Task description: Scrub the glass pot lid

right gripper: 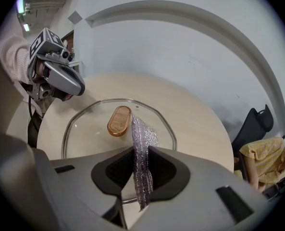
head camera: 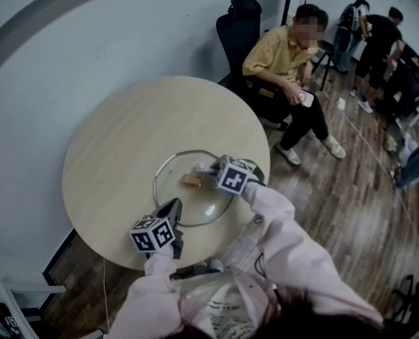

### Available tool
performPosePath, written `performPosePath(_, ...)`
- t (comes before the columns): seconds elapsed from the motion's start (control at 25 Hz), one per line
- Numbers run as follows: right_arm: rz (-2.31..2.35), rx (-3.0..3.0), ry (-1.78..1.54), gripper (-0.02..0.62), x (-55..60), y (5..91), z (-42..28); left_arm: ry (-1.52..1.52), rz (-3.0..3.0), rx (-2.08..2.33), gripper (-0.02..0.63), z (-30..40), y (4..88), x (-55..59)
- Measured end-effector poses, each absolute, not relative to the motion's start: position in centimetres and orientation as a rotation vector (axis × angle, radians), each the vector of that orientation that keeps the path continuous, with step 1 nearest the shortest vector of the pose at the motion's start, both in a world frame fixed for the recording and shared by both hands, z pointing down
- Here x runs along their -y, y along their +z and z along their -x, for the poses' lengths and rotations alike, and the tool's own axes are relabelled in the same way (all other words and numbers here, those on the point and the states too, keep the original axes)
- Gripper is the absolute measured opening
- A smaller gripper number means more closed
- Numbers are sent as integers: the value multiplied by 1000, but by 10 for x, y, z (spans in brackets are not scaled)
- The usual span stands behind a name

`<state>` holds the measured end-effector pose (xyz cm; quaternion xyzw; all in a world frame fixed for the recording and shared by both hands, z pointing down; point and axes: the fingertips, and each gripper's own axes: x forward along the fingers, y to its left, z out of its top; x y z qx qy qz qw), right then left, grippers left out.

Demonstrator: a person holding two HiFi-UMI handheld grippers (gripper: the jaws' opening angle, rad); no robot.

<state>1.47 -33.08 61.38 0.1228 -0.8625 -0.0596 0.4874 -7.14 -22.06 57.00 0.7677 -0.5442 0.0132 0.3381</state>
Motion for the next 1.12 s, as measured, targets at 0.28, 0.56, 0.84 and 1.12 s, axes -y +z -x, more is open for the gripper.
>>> performPosePath(0.28,-314,2100,-120,86,322,613,-20,58,-2021,1372,-2,63,573,222)
performPosePath(0.56,-357,2088,-95,86,316,612,-26,80,-2039,1329,-2,59,572,221)
performPosePath(0.84,-386,2088,-64,86,309,612,-26,108,-2053,1294,-2,60,575,219)
performPosePath(1.12,-421,2082,-36,86,301,612,-29,108,-2077,1259,-2,59,573,217)
